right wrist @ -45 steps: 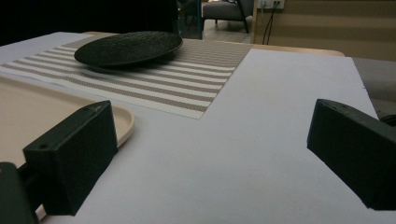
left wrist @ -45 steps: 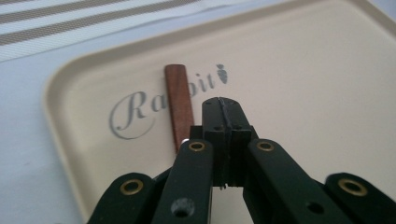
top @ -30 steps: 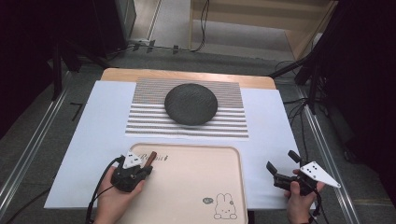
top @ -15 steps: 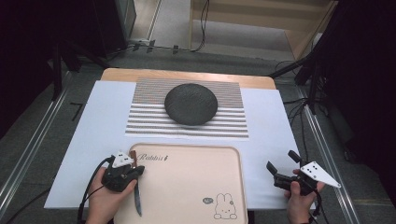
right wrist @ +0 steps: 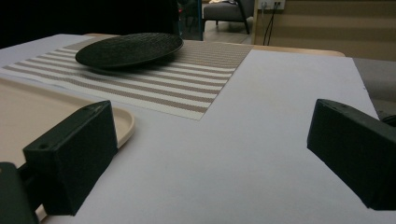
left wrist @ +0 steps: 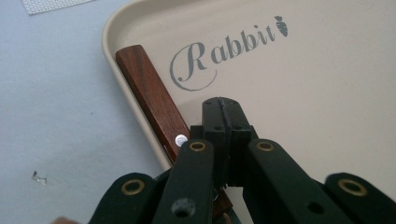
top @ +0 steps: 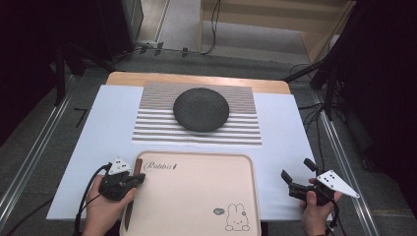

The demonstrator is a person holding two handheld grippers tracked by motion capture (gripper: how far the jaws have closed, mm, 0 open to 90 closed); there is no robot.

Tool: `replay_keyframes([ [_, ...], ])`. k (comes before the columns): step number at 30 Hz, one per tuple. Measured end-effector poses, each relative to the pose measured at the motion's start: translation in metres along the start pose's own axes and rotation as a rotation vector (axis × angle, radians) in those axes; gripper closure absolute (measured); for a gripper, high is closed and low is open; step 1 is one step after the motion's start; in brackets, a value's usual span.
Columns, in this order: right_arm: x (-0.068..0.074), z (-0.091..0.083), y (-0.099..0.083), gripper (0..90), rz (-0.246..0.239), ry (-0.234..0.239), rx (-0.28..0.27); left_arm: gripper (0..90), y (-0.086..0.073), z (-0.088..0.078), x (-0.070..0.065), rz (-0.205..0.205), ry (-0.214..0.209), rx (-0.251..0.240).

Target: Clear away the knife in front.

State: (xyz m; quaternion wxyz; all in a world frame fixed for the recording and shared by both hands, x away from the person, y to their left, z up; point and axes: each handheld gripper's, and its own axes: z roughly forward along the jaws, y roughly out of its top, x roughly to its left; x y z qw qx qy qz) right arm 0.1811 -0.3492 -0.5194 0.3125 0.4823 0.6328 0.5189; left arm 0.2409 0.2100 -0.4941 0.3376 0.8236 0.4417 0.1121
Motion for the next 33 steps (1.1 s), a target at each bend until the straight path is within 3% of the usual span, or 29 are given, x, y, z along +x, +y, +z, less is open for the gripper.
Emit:
replay_keyframes([
  [2, 0.000, 0.000, 0.000, 0.6, 0.000, 0.000, 0.001, 89.2, -0.001, 0.000, 0.000, 0.009, -0.010, -0.008],
  [4, 0.000, 0.000, 0.000, 0.5, -0.003, 0.000, 0.000, 84.2, -0.002, 0.001, 0.001, 0.019, -0.064, -0.023],
  [5, 0.000, 0.000, 0.000, 0.5, 0.000, 0.000, 0.002, 75.2, -0.001, 0.001, 0.001, 0.022, -0.082, -0.026],
  [9, 0.000, 0.000, 0.000, 0.5, 0.000, 0.000, 0.001, 54.6, 0.001, -0.003, -0.003, 0.056, -0.124, -0.106],
  [12, 0.000, 0.000, 0.000, 0.5, -0.002, 0.000, 0.001, 31.4, 0.003, -0.008, -0.008, 0.075, -0.112, -0.166],
  [13, 0.000, 0.000, 0.000, 0.5, -0.002, 0.000, 0.002, 21.6, 0.004, -0.009, -0.009, 0.072, -0.095, -0.177],
  [15, 0.000, 0.000, 0.000, 0.5, -0.004, 0.000, 0.001, 3.4, 0.004, -0.010, -0.009, 0.080, -0.101, -0.192],
  [16, 0.000, 0.000, 0.000, 0.5, -0.002, 0.001, 0.001, 0.0, 0.004, -0.012, -0.008, 0.080, -0.107, -0.207],
  [21, 0.000, 0.000, 0.000, 0.6, -0.002, 0.001, 0.001, 0.0, 0.003, -0.020, -0.002, 0.068, -0.115, -0.277],
  [33, 0.000, 0.000, 0.000, 0.6, -0.002, 0.001, 0.001, 0.0, 0.000, -0.029, 0.013, 0.059, -0.057, -0.309],
])
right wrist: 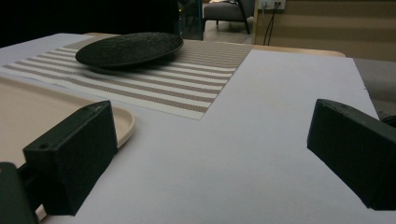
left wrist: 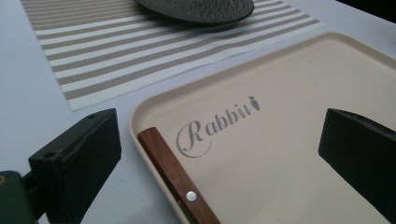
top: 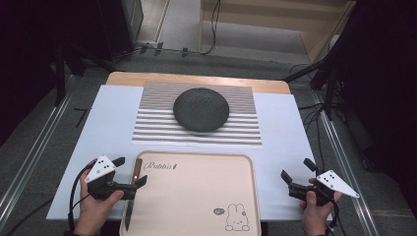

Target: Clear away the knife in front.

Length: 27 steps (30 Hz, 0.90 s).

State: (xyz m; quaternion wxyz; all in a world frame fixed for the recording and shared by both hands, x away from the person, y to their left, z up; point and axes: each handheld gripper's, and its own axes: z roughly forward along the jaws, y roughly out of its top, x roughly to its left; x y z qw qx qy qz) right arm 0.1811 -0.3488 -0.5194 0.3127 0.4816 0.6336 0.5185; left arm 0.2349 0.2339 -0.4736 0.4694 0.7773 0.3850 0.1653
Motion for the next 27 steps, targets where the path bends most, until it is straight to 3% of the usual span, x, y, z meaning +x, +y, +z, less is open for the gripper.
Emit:
replay_keyframes([
  [17, 0.000, 0.000, 0.000, 0.5, 0.000, -0.001, 0.002, 0.0, -0.010, -0.027, 0.048, -0.055, 0.112, -0.062],
  [27, 0.000, 0.000, 0.000, 0.6, 0.001, 0.001, 0.000, 0.0, -0.019, -0.038, 0.071, -0.105, 0.155, -0.068],
])
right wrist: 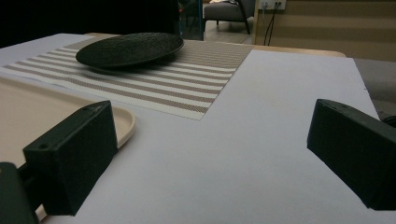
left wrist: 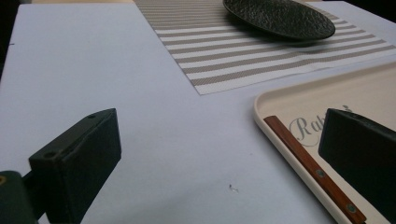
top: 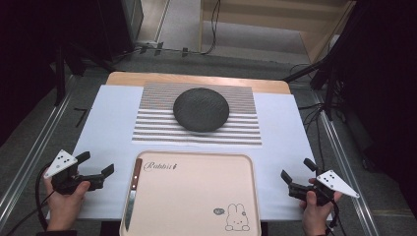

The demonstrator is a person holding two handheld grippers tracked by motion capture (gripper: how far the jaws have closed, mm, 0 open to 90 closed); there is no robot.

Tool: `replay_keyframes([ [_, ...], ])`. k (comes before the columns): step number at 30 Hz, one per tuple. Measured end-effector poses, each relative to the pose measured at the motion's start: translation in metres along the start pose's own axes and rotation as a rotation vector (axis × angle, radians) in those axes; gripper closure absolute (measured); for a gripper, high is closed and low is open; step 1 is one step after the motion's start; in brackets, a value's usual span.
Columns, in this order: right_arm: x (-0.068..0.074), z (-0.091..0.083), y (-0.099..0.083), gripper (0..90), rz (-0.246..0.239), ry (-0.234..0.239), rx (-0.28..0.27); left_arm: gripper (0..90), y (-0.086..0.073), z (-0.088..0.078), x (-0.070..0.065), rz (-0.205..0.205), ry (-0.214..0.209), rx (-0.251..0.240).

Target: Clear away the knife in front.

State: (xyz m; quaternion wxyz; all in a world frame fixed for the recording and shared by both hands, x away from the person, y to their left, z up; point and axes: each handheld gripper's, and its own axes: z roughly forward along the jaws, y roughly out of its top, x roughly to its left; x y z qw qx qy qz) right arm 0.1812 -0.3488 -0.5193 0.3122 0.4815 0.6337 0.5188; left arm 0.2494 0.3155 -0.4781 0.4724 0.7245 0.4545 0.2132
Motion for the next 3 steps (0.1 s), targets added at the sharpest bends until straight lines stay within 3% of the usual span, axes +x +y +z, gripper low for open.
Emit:
replay_keyframes([
  [3, 0.0000, 0.0000, 0.0001, 0.5, 0.000, 0.000, 0.000, 0.0, -0.0014, 0.0008, 0.0022, -0.005, 0.005, 0.007],
])
